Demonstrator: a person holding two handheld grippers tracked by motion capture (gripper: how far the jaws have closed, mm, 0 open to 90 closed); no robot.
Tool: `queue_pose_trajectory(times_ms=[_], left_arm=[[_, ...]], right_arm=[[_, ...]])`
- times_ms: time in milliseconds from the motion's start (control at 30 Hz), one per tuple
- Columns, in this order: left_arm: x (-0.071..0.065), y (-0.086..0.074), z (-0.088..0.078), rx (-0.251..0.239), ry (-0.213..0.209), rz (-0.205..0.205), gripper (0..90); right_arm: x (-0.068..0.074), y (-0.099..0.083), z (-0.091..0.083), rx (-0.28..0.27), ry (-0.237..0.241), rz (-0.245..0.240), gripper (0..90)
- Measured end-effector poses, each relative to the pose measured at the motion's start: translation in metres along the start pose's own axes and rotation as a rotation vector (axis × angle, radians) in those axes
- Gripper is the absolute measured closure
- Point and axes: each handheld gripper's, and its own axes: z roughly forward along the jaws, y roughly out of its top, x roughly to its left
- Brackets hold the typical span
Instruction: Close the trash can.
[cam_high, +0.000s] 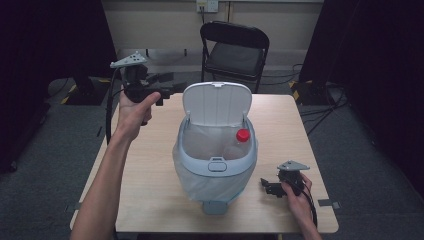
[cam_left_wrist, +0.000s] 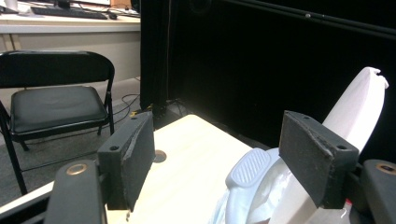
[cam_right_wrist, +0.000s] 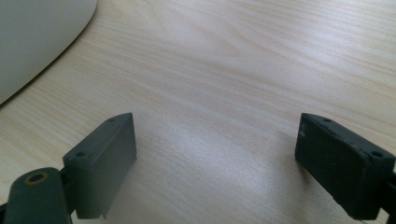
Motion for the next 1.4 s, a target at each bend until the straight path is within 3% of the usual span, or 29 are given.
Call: queue_pose_trajectory(times_ms=[100,300,367,500,767,900,1100,1200,1367,1400], left_arm=[[-0.002,0.004,0.005,0.013,-0.044,-0.008,26.0],[-0.008,0.001,0.007,0.008,-0.116,-0.021,32.9],[-0.017,-0.001,0.007,0.026,-0.14,0.002,31.8],[-0.029,-0.005,0.006,0.045,-0.149,0.038,29.9],[-0.046,-0.022,0.004,0.073,-0.199,0.037,27.5],[-0.055,-0.028,0.002,0.095,-0.184,0.049,26.4],[-0.069,-0.037,0.004,0.139,-0.205,0.084,23.9],[-0.083,-0.045,0.006,0.186,-0.191,0.111,23.5],[-0.101,-0.055,0.007,0.196,-0.228,0.132,20.2],[-0.105,-0.057,0.009,0.201,-0.227,0.154,20.1]], right_arm=[[0.0,0.0,0.0,0.0,0.0,0.0,11.5],[0.0,0.0,0.0,0.0,0.001,0.0,11.4],[0.0,0.0,0.0,-0.001,0.001,-0.001,11.4],[0.0,0.0,0.0,0.0,0.002,-0.003,11.4],[0.0,0.0,0.0,0.0,0.001,-0.003,11.4],[0.0,0.0,0.0,0.0,-0.001,-0.003,11.4],[0.0,0.0,0.0,0.0,-0.002,-0.002,11.4],[0.0,0.0,0.0,0.001,-0.002,-0.001,11.4],[0.0,0.0,0.0,0.0,-0.002,-0.002,11.4],[0.0,0.0,0.0,0.0,-0.002,-0.002,11.4]])
